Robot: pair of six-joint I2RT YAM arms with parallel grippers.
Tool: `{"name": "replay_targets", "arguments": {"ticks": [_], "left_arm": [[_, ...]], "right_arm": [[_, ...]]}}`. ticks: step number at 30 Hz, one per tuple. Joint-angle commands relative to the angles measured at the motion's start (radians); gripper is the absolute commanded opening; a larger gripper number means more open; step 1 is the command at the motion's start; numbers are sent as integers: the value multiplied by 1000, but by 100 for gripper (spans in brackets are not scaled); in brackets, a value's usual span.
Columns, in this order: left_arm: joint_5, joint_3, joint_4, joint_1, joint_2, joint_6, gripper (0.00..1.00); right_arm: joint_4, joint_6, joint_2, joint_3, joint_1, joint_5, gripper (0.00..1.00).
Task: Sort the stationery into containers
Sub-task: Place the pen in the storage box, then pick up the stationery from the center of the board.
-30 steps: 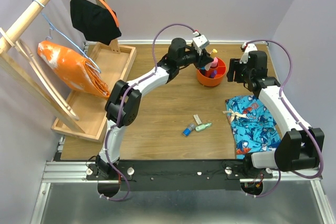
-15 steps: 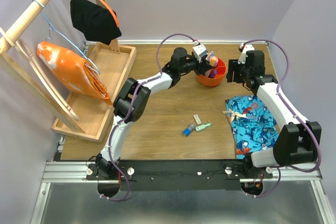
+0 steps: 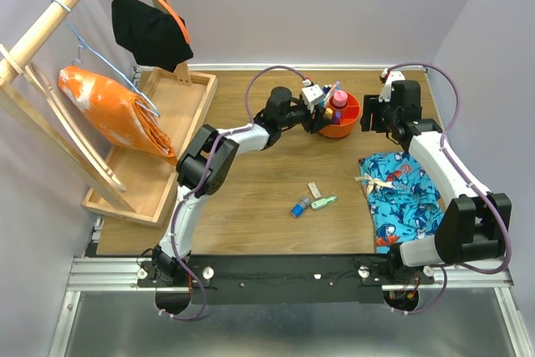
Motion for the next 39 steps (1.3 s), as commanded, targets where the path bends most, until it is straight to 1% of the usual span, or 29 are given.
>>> {"name": "replay_targets", "arguments": {"ticks": [1, 3, 4, 6, 7, 8, 10, 11, 13, 14, 16, 17, 19, 20, 21, 22, 23, 24, 25, 27, 29, 30, 32, 35, 36, 37, 38, 39], "left_arm": [[-38, -18, -65, 4, -155, 91, 62], [-40, -56, -114, 4, -206, 99, 64], [-40, -73, -131, 4, -262, 114, 64], [-38, -128, -196, 4, -321, 133, 65], [-34, -146, -226, 4, -380, 143, 66], [-31, -162, -306, 4, -410, 169, 66], [-20, -203, -412, 2, -491, 199, 66], [-17, -217, -531, 2, -519, 241, 66], [-25, -257, -652, 4, -587, 277, 66], [-31, -266, -768, 4, -608, 291, 66], [-55, -280, -889, 4, -635, 323, 66], [-71, -280, -996, 4, -637, 323, 66], [-89, -271, -1097, 5, -623, 334, 68], [-119, -272, -1138, 5, -622, 318, 69], [-127, -287, -1145, 10, -626, 293, 69], [-118, -300, -1143, 16, -640, 242, 69], [-97, -315, -1120, 25, -652, 207, 69], [-48, -361, -1096, 50, -665, 178, 69], [-28, -387, -1073, 57, -687, 144, 70], [-14, -438, -1048, 70, -698, 140, 70], [-19, -450, -1089, 71, -711, 180, 71], [-20, -453, -1105, 71, -712, 194, 71], [-55, -446, -1132, 68, -715, 188, 71], [-71, -378, -1168, 44, -668, 179, 69], [-68, -336, -1177, 39, -656, 192, 69], [-66, -320, -1186, 36, -633, 206, 69], [-54, -306, -1209, 34, -619, 217, 69], [-49, -283, -1224, 38, -610, 214, 69]], "right_arm": [[11, 3, 5, 19, -5, -2, 72], [10, 5, -2, 16, -6, -31, 72], [10, 5, -5, 14, -5, -39, 72], [8, 8, -11, 2, -5, -53, 72], [2, 9, -12, 1, -5, -62, 72], [-3, 12, -14, -4, -5, -85, 72], [-23, -5, -18, -16, -5, -122, 72], [-33, -14, -20, -21, -5, -163, 72], [-73, -60, -20, -24, -5, -213, 72], [-87, -69, -18, -21, -5, -259, 72], [-122, -84, -20, -9, -3, -299, 72], [-136, -94, -28, -2, -3, -330, 72], [-180, -144, -40, 13, -3, -364, 71], [-208, -182, -52, 25, 0, -423, 71], [-246, -293, -58, 39, 14, -462, 70], [-318, -342, -63, 54, 27, -491, 69], [-354, -386, -67, 83, 43, -516, 69], [-390, -482, -71, 96, 69, -530, 69], [-456, -532, -69, 102, 75, -546, 69], [-500, -656, -68, 87, 86, -571, 68], [-543, -730, -72, 70, 90, -597, 68], [-547, -758, -75, 54, 97, -605, 68], [-501, -723, -84, 41, 97, -628, 68], [-426, -628, -103, 28, 104, -640, 66], [-419, -621, -115, 28, 118, -643, 65], [-428, -650, -129, 12, 130, -645, 64], [-426, -676, -162, -8, 150, -601, 64], [-423, -728, -178, -27, 196, -574, 63]]}}
